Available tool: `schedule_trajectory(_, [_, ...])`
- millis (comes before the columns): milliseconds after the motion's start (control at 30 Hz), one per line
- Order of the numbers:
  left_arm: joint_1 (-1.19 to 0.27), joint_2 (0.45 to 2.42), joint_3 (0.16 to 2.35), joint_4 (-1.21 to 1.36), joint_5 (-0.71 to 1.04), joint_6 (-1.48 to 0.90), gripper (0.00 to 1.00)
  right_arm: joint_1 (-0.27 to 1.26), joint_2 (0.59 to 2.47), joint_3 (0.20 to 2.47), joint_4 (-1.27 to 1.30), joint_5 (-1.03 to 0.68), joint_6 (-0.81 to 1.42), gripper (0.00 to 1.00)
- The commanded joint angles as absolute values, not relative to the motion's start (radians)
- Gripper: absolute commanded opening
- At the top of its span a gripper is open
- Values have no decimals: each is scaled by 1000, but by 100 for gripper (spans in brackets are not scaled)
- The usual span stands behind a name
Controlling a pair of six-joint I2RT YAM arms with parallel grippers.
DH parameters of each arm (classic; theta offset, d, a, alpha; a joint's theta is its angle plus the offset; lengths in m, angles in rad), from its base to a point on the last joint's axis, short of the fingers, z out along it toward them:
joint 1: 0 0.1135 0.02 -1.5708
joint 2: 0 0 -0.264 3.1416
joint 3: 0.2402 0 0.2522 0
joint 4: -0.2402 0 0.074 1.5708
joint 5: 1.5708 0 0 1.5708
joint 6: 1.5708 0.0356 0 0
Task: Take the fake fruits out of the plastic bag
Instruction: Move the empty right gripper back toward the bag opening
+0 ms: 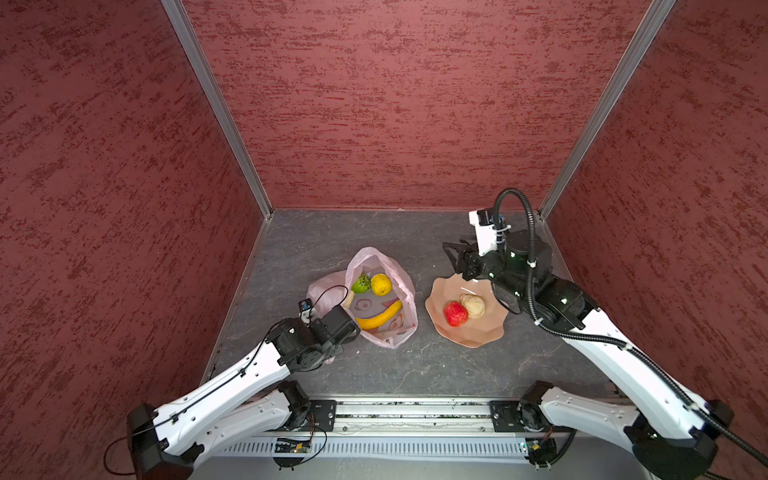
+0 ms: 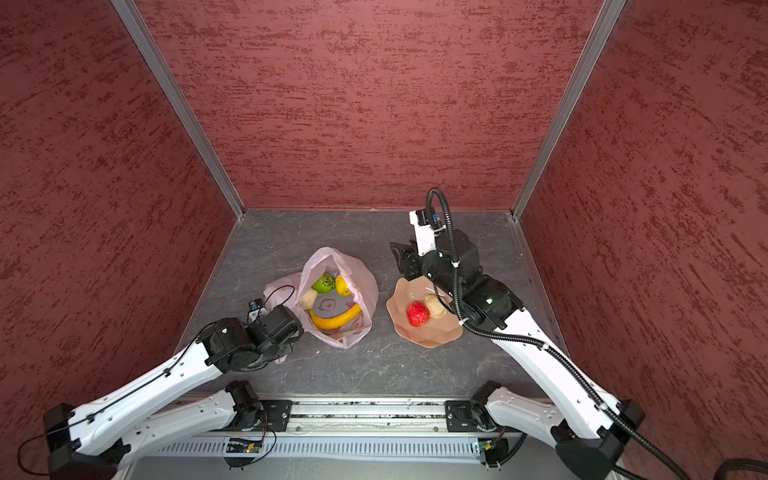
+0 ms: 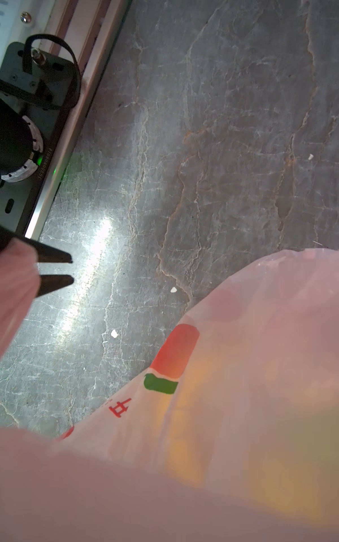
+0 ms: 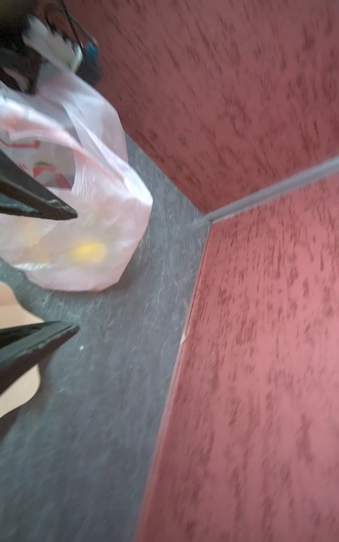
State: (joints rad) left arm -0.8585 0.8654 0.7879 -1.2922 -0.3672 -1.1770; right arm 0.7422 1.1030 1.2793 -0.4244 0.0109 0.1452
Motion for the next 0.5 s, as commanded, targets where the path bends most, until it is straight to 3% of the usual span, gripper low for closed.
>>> schedule_trajectory(0, [-891,862,786,-1350,-377,-1312,12,851,1168,1376,-463,-28,59,56])
schedule_trajectory(200, [-953,902,754,-1380,-345,-1444,12,965,1337,1491,-469,-134,89,55])
schedule_trajectory(467, [-1043,874,650,-1359,-312,-1621,12,1005,1445,1317,-258,-288,274,48])
